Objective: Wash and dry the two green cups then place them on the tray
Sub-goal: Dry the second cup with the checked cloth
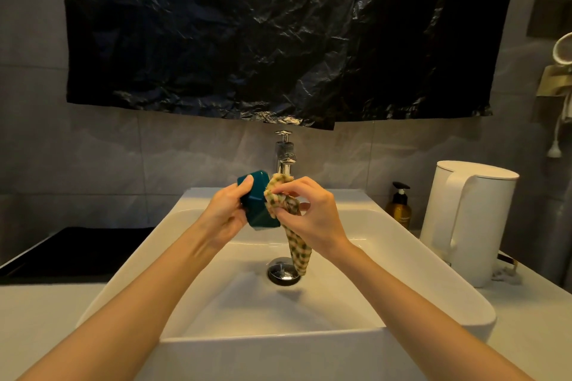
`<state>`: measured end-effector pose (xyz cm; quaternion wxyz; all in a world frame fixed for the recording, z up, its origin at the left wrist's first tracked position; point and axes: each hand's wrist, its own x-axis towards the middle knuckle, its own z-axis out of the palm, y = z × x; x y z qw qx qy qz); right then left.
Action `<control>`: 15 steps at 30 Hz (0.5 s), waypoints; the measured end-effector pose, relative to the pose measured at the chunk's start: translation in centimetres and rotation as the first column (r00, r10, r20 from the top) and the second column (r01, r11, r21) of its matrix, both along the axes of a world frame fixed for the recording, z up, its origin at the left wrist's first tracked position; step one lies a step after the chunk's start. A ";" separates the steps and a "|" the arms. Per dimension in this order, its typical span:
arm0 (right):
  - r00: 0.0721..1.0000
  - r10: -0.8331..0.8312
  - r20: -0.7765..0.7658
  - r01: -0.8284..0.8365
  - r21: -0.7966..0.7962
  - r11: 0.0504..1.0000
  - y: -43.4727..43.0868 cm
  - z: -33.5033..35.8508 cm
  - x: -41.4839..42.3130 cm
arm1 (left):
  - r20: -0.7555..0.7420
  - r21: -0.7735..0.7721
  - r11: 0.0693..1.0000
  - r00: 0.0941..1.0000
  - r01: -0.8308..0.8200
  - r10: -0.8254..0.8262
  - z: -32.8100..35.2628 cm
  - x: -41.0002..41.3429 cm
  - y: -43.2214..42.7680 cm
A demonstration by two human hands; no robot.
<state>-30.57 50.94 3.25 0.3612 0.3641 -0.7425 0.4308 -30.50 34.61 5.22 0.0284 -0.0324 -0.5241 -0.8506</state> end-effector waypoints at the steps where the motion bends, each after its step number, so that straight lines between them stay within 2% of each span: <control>1: 1.000 -0.003 0.009 0.003 0.001 1.000 0.0 0.0 0.0 | 0.005 0.011 1.000 1.000 0.003 -0.003 0.0 0.0 0.0; 3: 1.000 -0.008 0.005 0.008 0.046 0.999 0.0 -0.2 0.0 | 0.025 0.070 0.998 1.000 0.006 -0.008 0.2 0.1 -0.2; 6: 0.999 -0.033 -0.042 0.041 0.204 0.978 0.1 -0.8 -0.2 | 0.059 0.183 0.983 0.998 0.005 -0.016 0.3 0.0 -0.7; 9: 0.994 -0.090 -0.059 0.104 0.317 0.943 0.0 -1.4 -0.4 | 0.084 0.220 0.975 0.996 -0.024 0.006 0.3 0.0 -0.9; 15: 0.969 -0.067 -0.240 0.132 0.264 0.955 -0.7 -0.9 -0.1 | 0.098 0.166 0.986 0.995 -0.016 -0.001 -0.2 0.0 -0.1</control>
